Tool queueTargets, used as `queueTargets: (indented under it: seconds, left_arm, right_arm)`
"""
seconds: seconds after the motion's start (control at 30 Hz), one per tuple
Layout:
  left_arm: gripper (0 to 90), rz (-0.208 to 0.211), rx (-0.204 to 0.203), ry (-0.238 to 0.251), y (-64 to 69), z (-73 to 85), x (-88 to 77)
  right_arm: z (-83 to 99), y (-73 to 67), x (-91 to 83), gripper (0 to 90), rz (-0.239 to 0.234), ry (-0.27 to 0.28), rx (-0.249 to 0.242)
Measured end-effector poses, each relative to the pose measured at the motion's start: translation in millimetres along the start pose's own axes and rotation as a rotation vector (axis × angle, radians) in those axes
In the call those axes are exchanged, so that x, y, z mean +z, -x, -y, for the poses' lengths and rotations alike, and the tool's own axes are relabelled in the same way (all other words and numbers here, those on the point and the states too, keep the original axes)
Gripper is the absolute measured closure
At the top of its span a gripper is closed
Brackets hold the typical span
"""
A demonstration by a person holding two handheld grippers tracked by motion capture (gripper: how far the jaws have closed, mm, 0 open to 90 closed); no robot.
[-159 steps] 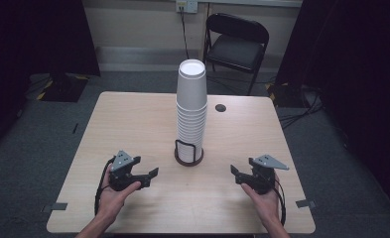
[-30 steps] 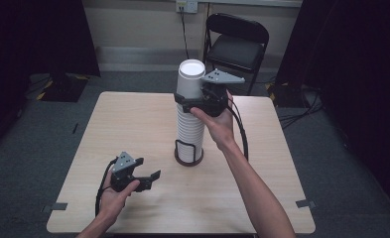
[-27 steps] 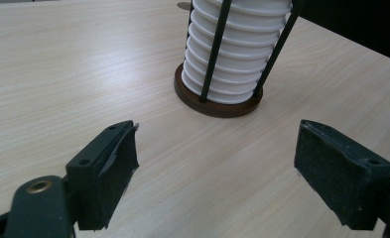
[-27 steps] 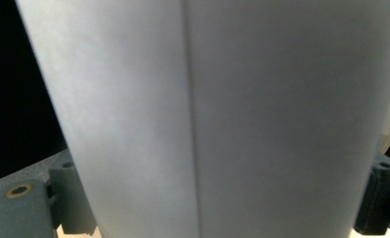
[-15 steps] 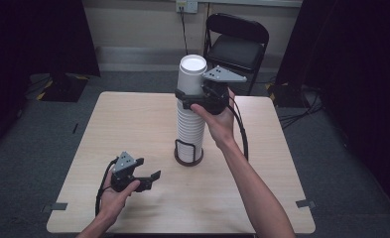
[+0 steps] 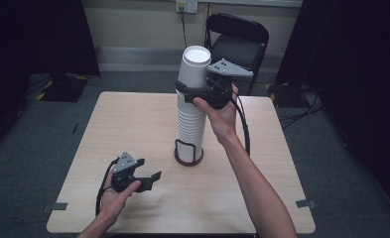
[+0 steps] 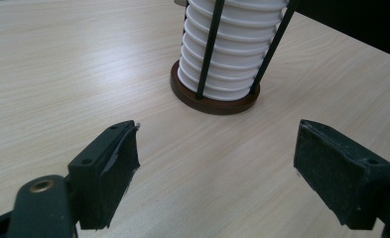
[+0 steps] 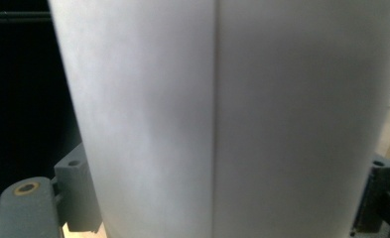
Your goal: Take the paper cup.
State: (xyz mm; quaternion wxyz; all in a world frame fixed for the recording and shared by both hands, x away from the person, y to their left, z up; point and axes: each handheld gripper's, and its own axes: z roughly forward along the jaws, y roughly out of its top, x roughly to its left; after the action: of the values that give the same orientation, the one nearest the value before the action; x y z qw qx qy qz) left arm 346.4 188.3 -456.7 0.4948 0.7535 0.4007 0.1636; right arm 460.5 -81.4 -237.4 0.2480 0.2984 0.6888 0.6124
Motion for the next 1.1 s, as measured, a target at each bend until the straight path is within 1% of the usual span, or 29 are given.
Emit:
queueTargets:
  seconds: [0.1,0.23,0.27,0.33,0.47,0.57,0.63,0.67,0.73,0.87,0.9,1.1]
  left_arm:
    - [17.4,0.002,0.005,0.003,0.1,0.0,-0.5]
    - [17.3,-0.001,0.005,0.003,0.1,0.1,-0.7]
    - [17.4,-0.001,0.004,0.005,0.1,0.1,-0.7]
    - [17.4,-0.002,0.005,0.005,0.1,0.1,-0.8]
    - [17.4,-0.003,0.004,0.002,0.0,0.3,-0.4]
    - [17.4,-0.006,0.005,0.002,-0.1,0.3,-0.7]
    - [17.4,-0.006,0.007,0.002,-0.3,0.2,-0.8]
    - [17.4,-0.006,0.004,0.003,-0.1,0.3,-0.7]
    - [17.4,-0.006,0.004,0.002,0.0,0.3,-0.6]
    - [17.4,-0.003,0.009,-0.001,0.4,0.1,-0.1]
    - [17.4,-0.002,0.009,0.0,0.4,0.2,-0.1]
    - [17.4,-0.004,0.004,0.003,0.2,0.3,-0.5]
  right_arm:
    - [-1.9,0.2,-1.2,13.3,0.0,0.005,-0.002]
    - [-6.8,-0.1,-3.5,13.3,-0.001,0.025,-0.003]
    - [-9.8,-0.2,-4.8,13.3,0.0,0.038,-0.002]
    - [-12.1,-1.0,-5.7,13.3,0.0,0.042,-0.003]
    - [-15.0,-2.0,-7.0,13.4,0.013,0.047,-0.019]
    - [-16.4,0.0,-7.5,13.6,0.001,0.068,0.0]
    - [-16.7,0.3,-7.6,13.7,0.0,0.068,0.005]
    - [-17.5,0.2,-7.7,13.8,-0.009,0.073,0.013]
    - [-17.8,0.0,-8.0,13.8,-0.013,0.077,0.013]
    - [-22.1,-1.1,-10.1,13.8,-0.02,0.105,0.023]
    - [-24.7,-1.7,-10.6,13.8,-0.03,0.108,0.02]
    - [-30.0,-1.4,-14.8,13.8,-0.032,0.132,0.028]
